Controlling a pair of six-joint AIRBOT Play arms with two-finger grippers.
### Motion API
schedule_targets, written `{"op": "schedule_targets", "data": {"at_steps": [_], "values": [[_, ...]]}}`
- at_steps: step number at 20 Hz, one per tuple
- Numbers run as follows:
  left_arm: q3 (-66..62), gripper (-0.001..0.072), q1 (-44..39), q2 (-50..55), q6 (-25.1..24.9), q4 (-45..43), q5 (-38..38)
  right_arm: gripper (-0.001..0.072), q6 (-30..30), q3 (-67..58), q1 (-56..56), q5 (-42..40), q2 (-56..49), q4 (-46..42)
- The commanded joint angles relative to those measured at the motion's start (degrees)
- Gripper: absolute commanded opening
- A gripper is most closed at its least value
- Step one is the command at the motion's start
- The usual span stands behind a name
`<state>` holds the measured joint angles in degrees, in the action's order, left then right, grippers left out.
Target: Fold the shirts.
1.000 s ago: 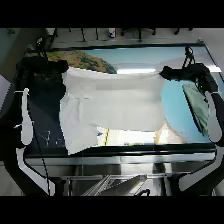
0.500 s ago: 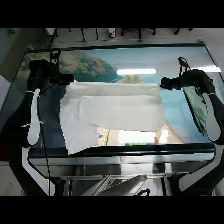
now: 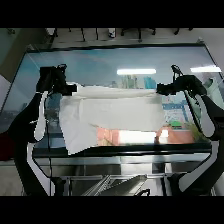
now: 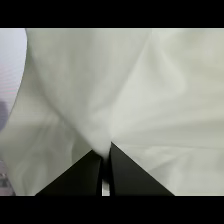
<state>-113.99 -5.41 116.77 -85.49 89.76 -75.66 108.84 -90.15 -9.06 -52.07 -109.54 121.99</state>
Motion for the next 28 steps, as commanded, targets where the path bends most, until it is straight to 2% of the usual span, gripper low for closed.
{"op": "schedule_targets", "data": {"at_steps": [1, 5, 7, 9, 10, 12, 17, 19, 23, 28], "values": [[0.0, 0.0021, -0.02, 0.26, 0.52, -0.17, -1.29, 0.0018, 0.0, 0.0, 0.11, -0.61, 0.37, 0.04], [-0.15, 0.0021, -0.02, 0.04, 0.55, -0.04, -0.5, 0.0018, 0.0, -0.9, 0.11, 1.75, 2.75, 1.07], [-2.69, 0.0021, -0.02, 0.02, 2.25, 0.07, 1.92, 0.0018, 2.32, -3.41, 0.11, 6.8, 3.72, 6.51], [-3.98, 0.0021, -0.48, -1.14, 3.43, 1.03, 6.03, 0.0018, 7.45, -5.95, 0.26, 11.56, 3.8, 15.5], [-2.95, 0.0021, -0.48, -2.25, 3.54, 1.64, 8.39, 0.0018, 7.67, -6.49, 0.57, 13.25, 3.78, 16.0], [-1.22, 0.0021, -0.48, -3.26, 4.0, 1.77, 10.73, 0.0018, 7.52, -6.51, 0.63, 12.63, 2.86, 15.21], [-1.27, 0.0021, -0.26, -1.4, 4.04, 1.55, 7.06, 0.0019, 7.34, -6.51, 0.63, 6.67, -1.75, 12.0], [-1.27, 0.0021, 0.13, -1.29, 4.0, 0.85, 4.94, 0.0019, 7.3, -6.51, 0.55, 2.82, -1.97, 7.67], [-1.25, 0.0021, 0.94, -1.27, 3.96, 0.83, 1.46, 0.0018, 2.1, -6.49, 0.22, -4.26, -1.9, -4.9], [-1.27, 0.0021, 0.92, -0.68, 3.96, 0.81, 1.05, 0.0019, 0.57, -6.49, 0.96, -4.7, -3.34, -5.92]]}}
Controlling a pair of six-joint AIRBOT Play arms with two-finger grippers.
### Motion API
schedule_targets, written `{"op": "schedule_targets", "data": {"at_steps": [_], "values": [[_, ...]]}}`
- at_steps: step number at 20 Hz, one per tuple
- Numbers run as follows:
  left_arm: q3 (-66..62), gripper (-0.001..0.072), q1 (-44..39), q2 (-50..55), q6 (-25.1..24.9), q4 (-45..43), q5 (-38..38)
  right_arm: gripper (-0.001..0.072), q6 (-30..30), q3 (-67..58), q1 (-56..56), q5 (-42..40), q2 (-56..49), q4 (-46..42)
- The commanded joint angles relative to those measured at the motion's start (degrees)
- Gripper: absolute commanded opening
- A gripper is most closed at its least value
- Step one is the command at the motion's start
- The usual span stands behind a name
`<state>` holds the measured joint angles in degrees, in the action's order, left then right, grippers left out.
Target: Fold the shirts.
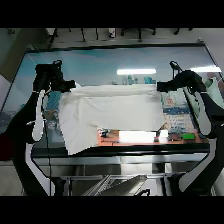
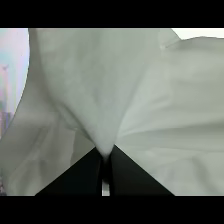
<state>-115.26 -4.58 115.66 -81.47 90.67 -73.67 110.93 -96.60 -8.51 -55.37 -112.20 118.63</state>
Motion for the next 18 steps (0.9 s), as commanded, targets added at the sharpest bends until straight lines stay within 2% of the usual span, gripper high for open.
{"op": "schedule_targets", "data": {"at_steps": [1, 7, 10, 18], "values": [[0.02, 0.0021, 0.11, 0.92, -0.07, -0.11, -1.49, 0.0019, -1.53, -0.04, 0.52, -1.4, -0.94, -2.54], [0.0, 0.0021, 0.15, 2.64, -0.04, -1.77, -3.02, 0.0019, -2.58, -0.04, 0.5, -1.62, -1.03, -3.04], [0.0, 0.0021, 0.37, 2.69, 0.09, -5.01, -3.98, 0.0019, -5.88, -0.04, 0.5, -1.66, -1.03, -6.62], [0.0, 0.0021, -0.33, 4.04, 0.61, -5.49, -3.5, 0.0019, -6.21, -0.04, 0.63, -1.6, -1.03, -6.56]]}}
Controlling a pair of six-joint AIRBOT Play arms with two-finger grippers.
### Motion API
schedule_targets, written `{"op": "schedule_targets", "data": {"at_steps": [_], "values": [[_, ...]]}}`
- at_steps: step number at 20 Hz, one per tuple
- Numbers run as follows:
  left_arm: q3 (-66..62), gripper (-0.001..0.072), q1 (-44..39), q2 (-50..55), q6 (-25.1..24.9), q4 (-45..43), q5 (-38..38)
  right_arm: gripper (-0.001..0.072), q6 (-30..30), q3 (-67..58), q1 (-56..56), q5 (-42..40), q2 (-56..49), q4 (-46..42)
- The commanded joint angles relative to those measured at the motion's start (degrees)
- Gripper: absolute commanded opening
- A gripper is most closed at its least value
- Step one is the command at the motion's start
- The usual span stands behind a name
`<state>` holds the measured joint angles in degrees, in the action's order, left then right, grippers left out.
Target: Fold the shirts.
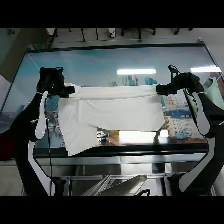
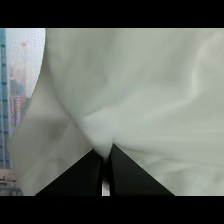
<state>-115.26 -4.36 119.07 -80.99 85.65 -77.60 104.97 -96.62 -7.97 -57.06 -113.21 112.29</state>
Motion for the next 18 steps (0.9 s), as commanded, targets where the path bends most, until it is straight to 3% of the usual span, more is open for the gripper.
{"op": "schedule_targets", "data": {"at_steps": [1, 4, 5, 6, 7, 8, 9, 12, 15, 18], "values": [[0.0, 0.0021, -0.66, 0.9, 0.11, -0.48, 0.42, 0.0019, -0.24, -0.02, 0.26, 0.09, -0.02, -0.24], [0.0, 0.0021, -1.2, 1.03, 0.11, -0.5, 0.46, 0.003, -0.24, -0.04, 0.68, -0.15, 0.0, -0.22], [-0.02, 0.0062, -1.2, 0.98, 0.11, -0.46, 0.2, 0.015, -0.44, -0.04, 0.7, -0.22, 0.04, -0.11], [-0.02, 0.0334, -1.2, 0.9, 0.11, -0.39, -0.57, 0.0331, -1.49, -0.07, 0.68, -0.81, 0.26, -0.02], [-0.13, 0.0601, -1.2, 0.63, 0.11, -0.09, -2.08, 0.0434, -2.25, -0.07, 0.66, -2.23, 0.83, 0.0], [-1.01, 0.0632, -1.2, 0.44, 0.11, -0.09, -4.81, 0.0496, -2.62, -0.07, 0.52, -4.07, 1.88, -0.04], [-2.78, 0.0632, -1.16, 0.39, -0.02, -0.13, -8.17, 0.0512, -2.64, -0.13, 0.2, -6.14, 3.28, 0.0], [-5.77, 0.0631, 0.61, -3.41, -3.08, -0.13, -18.34, 0.0511, -2.49, -0.13, -2.93, -15.91, 9.97, -0.04], [3.87, 0.0631, 5.53, -14.25, -3.93, 0.22, -20.11, 0.0502, -1.51, 1.51, -9.42, -25.0, 15.65, 0.0], [22.88, 0.0631, 13.46, -27.15, -5.16, 12.96, -18.51, 0.0502, -1.07, 12.9, -17.62, -27.39, 21.84, 0.9]]}}
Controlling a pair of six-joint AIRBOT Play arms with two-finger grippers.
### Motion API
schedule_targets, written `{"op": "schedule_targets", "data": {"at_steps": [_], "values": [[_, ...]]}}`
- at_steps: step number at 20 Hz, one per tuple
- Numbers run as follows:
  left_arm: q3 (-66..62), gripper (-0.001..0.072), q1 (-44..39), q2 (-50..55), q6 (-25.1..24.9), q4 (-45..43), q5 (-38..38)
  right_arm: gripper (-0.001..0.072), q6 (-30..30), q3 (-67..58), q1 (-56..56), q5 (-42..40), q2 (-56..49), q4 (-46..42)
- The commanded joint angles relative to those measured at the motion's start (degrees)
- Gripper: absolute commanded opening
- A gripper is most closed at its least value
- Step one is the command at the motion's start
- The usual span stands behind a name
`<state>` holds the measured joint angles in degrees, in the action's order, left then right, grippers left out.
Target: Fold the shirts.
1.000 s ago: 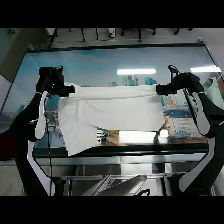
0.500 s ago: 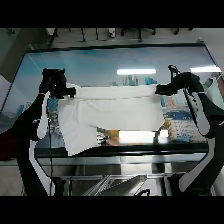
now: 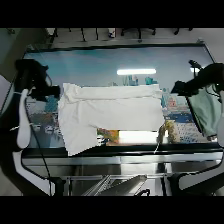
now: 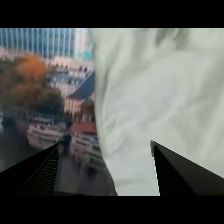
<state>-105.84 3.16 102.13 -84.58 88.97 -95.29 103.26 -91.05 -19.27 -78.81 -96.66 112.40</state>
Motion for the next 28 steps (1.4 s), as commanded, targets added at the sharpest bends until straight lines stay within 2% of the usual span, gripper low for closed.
{"op": "schedule_targets", "data": {"at_steps": [1, 3, 5, 8, 11, 16, 18, 19, 21, 23, 24, 26, 27, 28], "values": [[20.87, 0.0631, 8.33, -14.08, -2.16, 15.37, 1.4, 0.0502, 1.97, 11.8, -8.55, -5.55, 6.93, 1.75], [36.28, 0.0632, 12.26, -20.9, -4.61, 23.21, 6.47, 0.0502, 4.74, 19.85, -12.31, -4.74, 8.87, 4.85], [49.07, 0.0631, 13.94, -25.27, -6.32, 23.74, 11.67, 0.0502, 7.93, 25.75, -14.32, -3.52, 9.05, 8.81], [60.5, 0.0631, 14.14, -27.93, -8.28, 25.81, 19.91, 0.0502, 11.69, 32.79, -13.55, 1.18, 9.03, 12.04], [64.54, 0.0631, 13.77, -26.51, -11.56, 32.35, 25.68, 0.0502, 15.37, 38.4, -11.02, 6.73, 8.87, 17.25], [64.74, 0.0629, 10.58, -21.55, -11.87, 32.76, 29.51, 0.0502, 15.5, 39.67, -3.78, 8.66, 5.18, 18.21], [64.74, 0.0469, 9.86, -21.22, -11.87, 32.68, 30.82, 0.0502, 15.52, 39.67, -1.27, 10.75, 4.59, 19.26], [64.72, 0.0344, 9.88, -21.29, -11.87, 32.74, 31.41, 0.0502, 15.54, 39.65, -0.42, 11.76, 4.57, 19.43], [63.67, 0.0027, 9.86, -21.24, -11.87, 32.65, 31.61, 0.0502, 15.54, 39.6, 0.22, 13.51, 4.57, 19.87], [61.48, 0.0022, 9.75, -21.24, -11.87, 32.7, 31.26, 0.0501, 15.52, 39.6, 0.2, 13.79, 4.57, 20.31], [60.04, 0.0022, 9.73, -21.27, -11.87, 32.68, 30.82, 0.0481, 15.5, 39.6, 0.31, 13.7, 4.57, 20.44], [57.42, 0.0021, 9.73, -21.68, -11.87, 32.7, 29.33, 0.0121, 16.52, 39.63, 1.22, 13.38, 4.57, 21.64], [56.41, 0.0021, 9.73, -22.51, -11.85, 32.65, 28.65, 0.0016, 17.33, 39.63, 1.73, 13.25, 4.57, 22.32], [55.52, 0.0021, 9.73, -23.93, -11.85, 32.41, 27.65, 0.002, 17.68, 39.63, 2.21, 13.03, 4.66, 22.38]]}}
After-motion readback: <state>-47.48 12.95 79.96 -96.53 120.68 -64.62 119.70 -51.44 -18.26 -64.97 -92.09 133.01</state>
